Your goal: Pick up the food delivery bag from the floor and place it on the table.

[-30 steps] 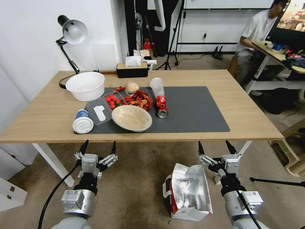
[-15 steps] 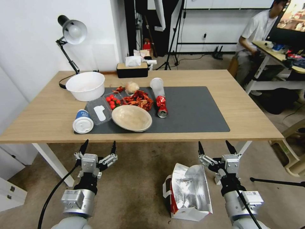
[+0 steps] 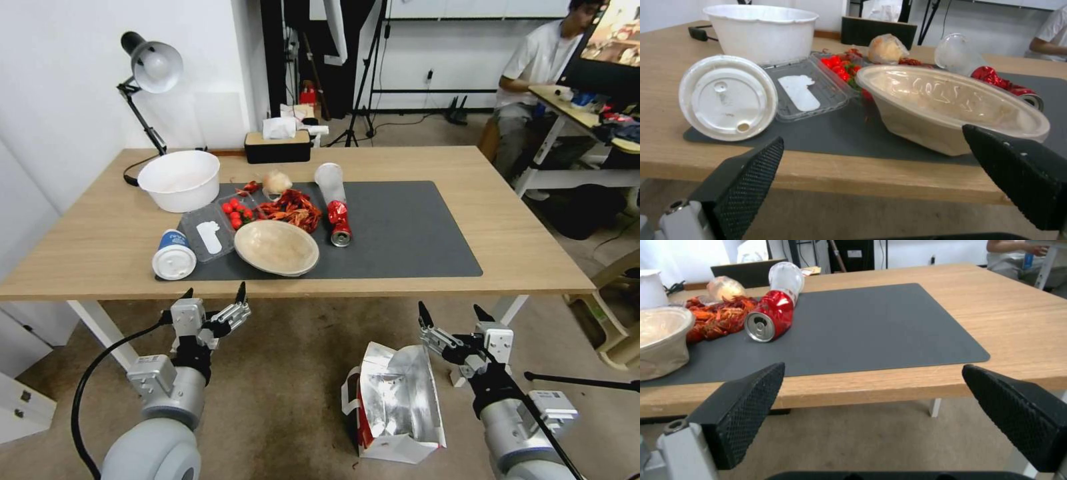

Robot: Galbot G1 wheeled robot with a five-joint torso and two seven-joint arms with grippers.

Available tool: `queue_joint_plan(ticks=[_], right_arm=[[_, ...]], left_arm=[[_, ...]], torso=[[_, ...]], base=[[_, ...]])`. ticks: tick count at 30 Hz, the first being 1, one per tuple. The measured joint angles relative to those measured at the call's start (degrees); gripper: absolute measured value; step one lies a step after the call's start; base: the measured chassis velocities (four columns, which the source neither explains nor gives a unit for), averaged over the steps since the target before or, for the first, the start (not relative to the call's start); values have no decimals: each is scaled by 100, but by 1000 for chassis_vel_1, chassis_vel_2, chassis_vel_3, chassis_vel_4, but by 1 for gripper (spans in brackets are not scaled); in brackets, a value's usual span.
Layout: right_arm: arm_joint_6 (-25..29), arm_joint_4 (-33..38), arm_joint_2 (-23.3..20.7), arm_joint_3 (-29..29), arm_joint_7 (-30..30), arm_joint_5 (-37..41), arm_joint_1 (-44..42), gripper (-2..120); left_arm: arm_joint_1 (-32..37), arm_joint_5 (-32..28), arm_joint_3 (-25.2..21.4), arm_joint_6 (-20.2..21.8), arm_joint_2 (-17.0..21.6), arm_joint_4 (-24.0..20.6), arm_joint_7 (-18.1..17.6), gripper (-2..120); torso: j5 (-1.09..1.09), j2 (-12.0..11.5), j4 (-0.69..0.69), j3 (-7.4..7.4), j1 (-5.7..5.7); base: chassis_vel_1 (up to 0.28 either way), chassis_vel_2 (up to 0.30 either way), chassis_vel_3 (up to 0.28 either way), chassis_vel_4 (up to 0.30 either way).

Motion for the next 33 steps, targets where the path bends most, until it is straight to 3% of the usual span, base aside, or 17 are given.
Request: queue_joint_plan(ticks=[16, 22, 33], right_arm=[[118, -10, -17, 47, -12, -89, 58, 100], [134, -45, -13, 34, -32, -141, 62, 100], [174, -129, 31, -87, -54, -206, 57, 100]], left_arm=[[100, -118, 17, -385, -39, 172, 92, 100], [86, -558, 86, -477, -38, 288, -76, 100], [18, -747, 66, -665, -2, 390, -280, 100]], torso=[[-1, 0, -1, 0, 0], [0, 0, -1, 0, 0], [-1, 0, -1, 0, -1]], base=[[0, 0, 0, 0], [0, 0, 0, 0], [0, 0, 0, 0]])
